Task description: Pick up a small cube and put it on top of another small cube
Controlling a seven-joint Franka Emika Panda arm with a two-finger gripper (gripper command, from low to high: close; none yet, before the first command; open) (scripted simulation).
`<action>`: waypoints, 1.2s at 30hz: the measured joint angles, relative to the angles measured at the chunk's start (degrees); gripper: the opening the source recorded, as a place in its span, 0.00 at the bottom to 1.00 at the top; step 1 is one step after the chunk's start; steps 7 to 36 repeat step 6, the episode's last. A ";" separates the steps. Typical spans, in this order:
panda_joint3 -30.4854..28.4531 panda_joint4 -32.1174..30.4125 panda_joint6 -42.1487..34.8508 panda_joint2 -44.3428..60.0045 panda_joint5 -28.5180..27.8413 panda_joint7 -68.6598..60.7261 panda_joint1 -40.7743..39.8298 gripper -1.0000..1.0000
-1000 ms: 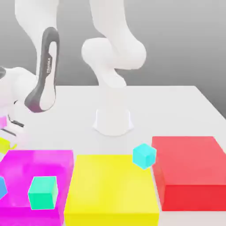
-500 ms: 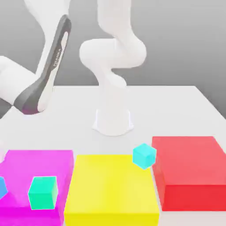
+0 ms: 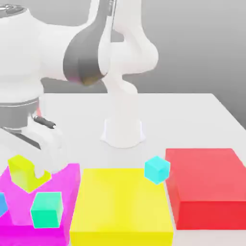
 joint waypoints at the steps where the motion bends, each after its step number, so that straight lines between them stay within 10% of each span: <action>1: 0.35 -0.57 1.90 1.61 1.69 -1.15 -0.26 0.00; 2: 0.84 -1.17 4.04 3.48 3.50 -2.41 -0.68 0.00; 3: 1.16 -1.60 5.58 4.84 4.77 -3.28 -0.95 1.00; 36: 1.16 -1.60 5.58 4.84 4.78 -3.28 -0.95 1.00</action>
